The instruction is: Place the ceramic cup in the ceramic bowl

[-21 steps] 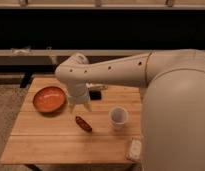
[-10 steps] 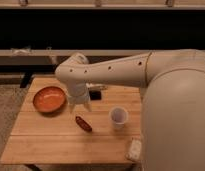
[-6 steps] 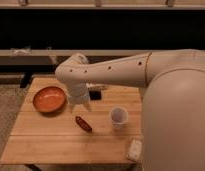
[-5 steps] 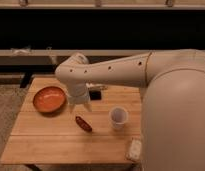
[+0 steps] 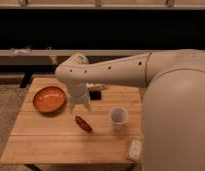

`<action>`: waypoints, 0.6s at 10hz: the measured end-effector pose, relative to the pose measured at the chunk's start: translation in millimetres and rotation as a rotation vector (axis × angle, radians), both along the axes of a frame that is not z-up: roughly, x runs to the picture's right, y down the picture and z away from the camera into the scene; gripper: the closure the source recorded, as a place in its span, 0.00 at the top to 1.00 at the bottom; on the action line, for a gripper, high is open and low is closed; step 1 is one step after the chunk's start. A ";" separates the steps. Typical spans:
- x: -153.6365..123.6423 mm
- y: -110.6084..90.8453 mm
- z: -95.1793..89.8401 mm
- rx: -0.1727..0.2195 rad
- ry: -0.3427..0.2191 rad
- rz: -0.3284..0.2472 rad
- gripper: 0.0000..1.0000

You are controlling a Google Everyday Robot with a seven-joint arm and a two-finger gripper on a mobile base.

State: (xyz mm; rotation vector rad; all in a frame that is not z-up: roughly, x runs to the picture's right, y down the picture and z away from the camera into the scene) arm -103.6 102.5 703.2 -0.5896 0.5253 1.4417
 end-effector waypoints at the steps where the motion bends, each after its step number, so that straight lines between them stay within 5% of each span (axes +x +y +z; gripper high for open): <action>1: -0.3 -0.3 0.0 -0.001 0.000 0.000 0.65; 4: -8.2 -22.5 6.5 0.012 0.007 -0.073 0.65; 6: 3.6 -38.9 13.1 0.028 0.038 -0.071 0.65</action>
